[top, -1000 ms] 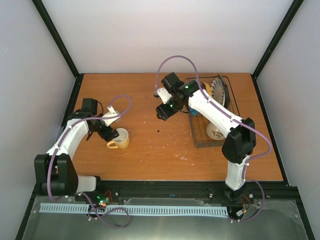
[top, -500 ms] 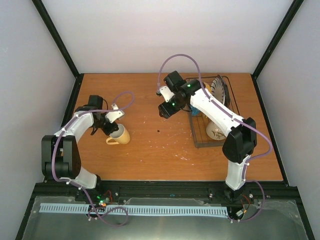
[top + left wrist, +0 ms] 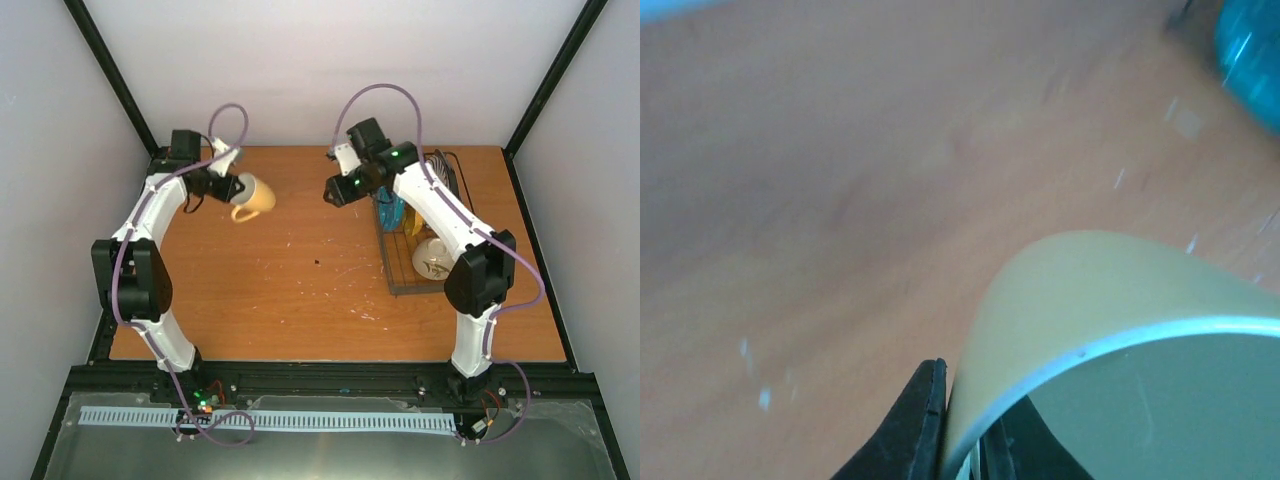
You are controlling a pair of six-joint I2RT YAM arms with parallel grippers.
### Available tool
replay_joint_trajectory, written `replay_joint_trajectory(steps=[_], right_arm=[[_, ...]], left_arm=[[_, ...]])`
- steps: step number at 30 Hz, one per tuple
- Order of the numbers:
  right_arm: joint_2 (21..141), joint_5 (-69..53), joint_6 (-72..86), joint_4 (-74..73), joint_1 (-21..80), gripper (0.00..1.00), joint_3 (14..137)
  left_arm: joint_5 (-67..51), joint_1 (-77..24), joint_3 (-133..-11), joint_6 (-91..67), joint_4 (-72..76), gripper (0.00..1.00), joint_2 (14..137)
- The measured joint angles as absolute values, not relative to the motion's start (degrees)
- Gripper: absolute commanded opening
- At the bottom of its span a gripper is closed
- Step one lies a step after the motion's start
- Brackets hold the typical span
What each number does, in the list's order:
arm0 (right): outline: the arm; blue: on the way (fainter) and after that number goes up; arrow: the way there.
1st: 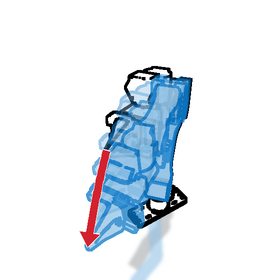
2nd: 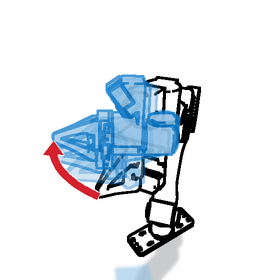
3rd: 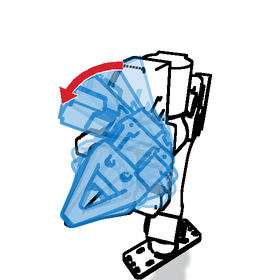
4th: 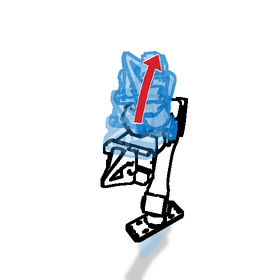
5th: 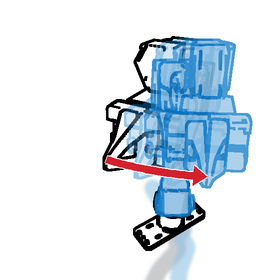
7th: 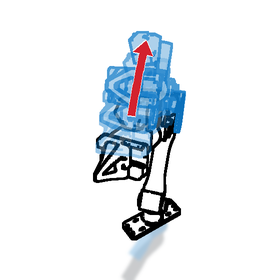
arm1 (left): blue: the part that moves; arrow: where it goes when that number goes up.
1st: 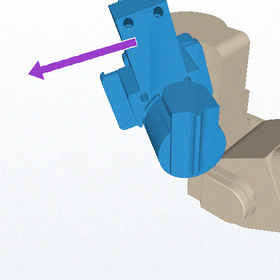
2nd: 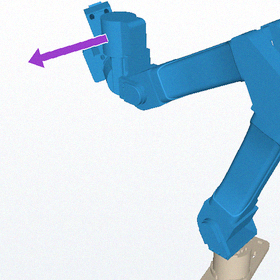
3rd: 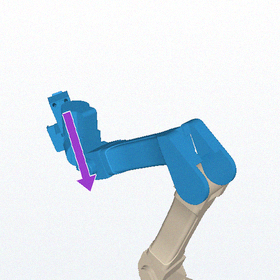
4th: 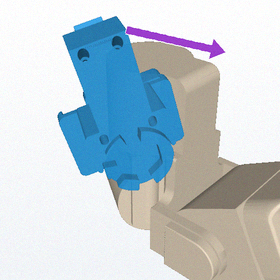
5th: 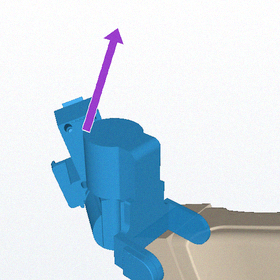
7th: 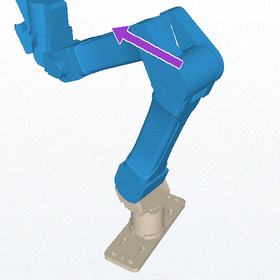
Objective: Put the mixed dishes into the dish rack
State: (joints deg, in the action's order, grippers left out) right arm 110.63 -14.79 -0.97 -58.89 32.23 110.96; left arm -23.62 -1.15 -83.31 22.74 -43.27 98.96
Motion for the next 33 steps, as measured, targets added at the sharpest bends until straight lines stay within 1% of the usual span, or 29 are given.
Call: replay_joint_trajectory(steps=[1,3,6,9,12,17,20,24,25,26,29,33], right_arm=[[110.65,-16.78,0.54,-57.1,30.87,0.45,111.18],[110.65,-20.91,3.05,-53.91,27.86,0.45,111.11],[110.37,-29.15,8.69,-45.95,22.98,0.47,108.03],[109.97,-37.26,15.09,-36.38,19.44,0.49,101.8],[109.97,-44.88,21.8,-27.27,19.29,0.55,96.42],[110.13,-54.63,34.65,-9.34,20.45,0.58,89.3],[111.22,-58.33,43.0,2.37,20.67,0.59,87.99],[114.39,-60.84,55.37,19.92,20.97,0.59,87.79],[116.31,-61.39,61.23,27.86,21.15,0.59,87.79],[116.42,-61.43,61.56,28.29,21.3,0.58,87.79],[120.27,-62.0,71.24,40.25,22.24,0.58,88.05],[124.64,-62.39,81.25,51.07,23.64,0.58,89.41]], left_arm=[[-26.41,-0.91,-86.96,18.61,-42.35,0.0,100.29],[-31.14,-0.27,-90.08,11.9,-39.46,0.01,101.16],[-39.62,0.62,-89.23,-0.08,-31.81,0.01,100.42],[-46.92,1.91,-81.45,-16.08,-16.21,0.01,97.65],[-50.76,2.96,-72.4,-33.65,2.55,0.01,95.26],[-50.63,3.03,-62.54,-58.61,28.86,0.0,94.78],[-48.25,1.5,-60.99,-65.58,35.0,0.01,94.63],[-45.15,-0.86,-60.95,-69.34,38.63,0.01,93.23],[-44.75,-1.17,-60.84,-69.87,39.31,0.01,92.68],[-44.23,-1.56,-60.6,-70.3,39.97,0.01,92.07],[-43.35,-2.07,-60.1,-71.05,40.88,0.01,90.52],[-41.74,-2.22,-59.94,-70.61,39.97,0.01,89.52]])
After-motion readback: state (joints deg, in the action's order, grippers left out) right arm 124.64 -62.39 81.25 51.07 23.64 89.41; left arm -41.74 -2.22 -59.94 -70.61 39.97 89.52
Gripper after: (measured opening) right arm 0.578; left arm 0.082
